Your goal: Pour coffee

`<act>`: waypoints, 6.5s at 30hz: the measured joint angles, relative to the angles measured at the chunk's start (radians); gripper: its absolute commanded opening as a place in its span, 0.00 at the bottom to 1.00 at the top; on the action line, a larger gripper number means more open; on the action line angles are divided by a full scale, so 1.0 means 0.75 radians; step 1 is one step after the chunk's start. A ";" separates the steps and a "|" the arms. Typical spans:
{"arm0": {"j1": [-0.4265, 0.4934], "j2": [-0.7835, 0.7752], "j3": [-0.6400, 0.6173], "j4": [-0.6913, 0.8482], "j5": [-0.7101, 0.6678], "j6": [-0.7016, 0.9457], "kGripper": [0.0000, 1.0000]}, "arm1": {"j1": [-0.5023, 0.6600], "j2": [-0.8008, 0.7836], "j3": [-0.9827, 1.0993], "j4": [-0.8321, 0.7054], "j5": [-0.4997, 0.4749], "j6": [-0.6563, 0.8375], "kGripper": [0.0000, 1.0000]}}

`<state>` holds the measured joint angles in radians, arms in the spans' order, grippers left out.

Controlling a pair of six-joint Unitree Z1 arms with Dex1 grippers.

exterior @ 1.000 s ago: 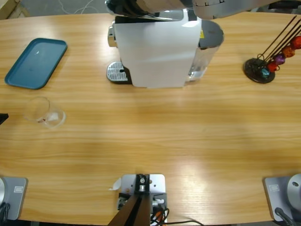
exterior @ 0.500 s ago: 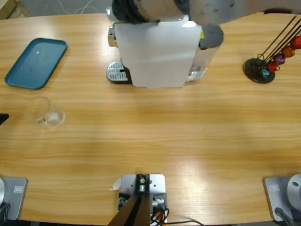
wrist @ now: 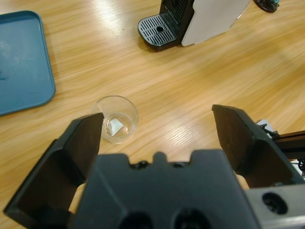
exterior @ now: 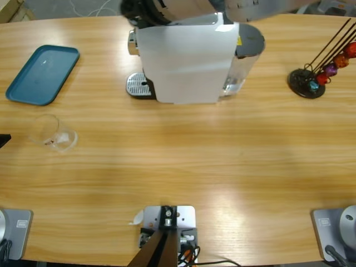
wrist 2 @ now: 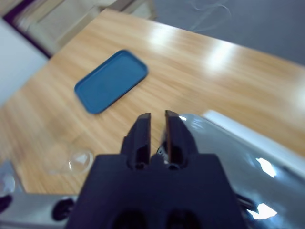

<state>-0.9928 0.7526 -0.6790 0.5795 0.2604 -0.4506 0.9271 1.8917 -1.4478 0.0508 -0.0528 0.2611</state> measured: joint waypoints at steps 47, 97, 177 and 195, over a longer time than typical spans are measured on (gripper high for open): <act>-0.024 0.678 0.247 -0.336 0.337 -0.524 1.00 | 0.098 -1.051 0.600 0.506 0.065 -0.141 1.00; 0.682 0.659 0.187 -0.875 -0.680 0.756 0.44 | 0.079 -1.088 0.693 0.480 0.012 -0.142 1.00; 0.701 1.532 -0.404 -0.927 -1.031 1.308 1.00 | -0.096 -1.360 0.789 0.754 0.037 -0.422 1.00; 0.787 1.518 -0.331 -0.927 -1.022 1.308 1.00 | -0.111 -1.360 0.789 0.754 0.037 -0.422 1.00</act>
<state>-0.4028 1.8909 -0.9270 -0.1161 -0.5062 0.5304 0.8441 0.8716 -0.8561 0.6166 -0.0248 -0.0555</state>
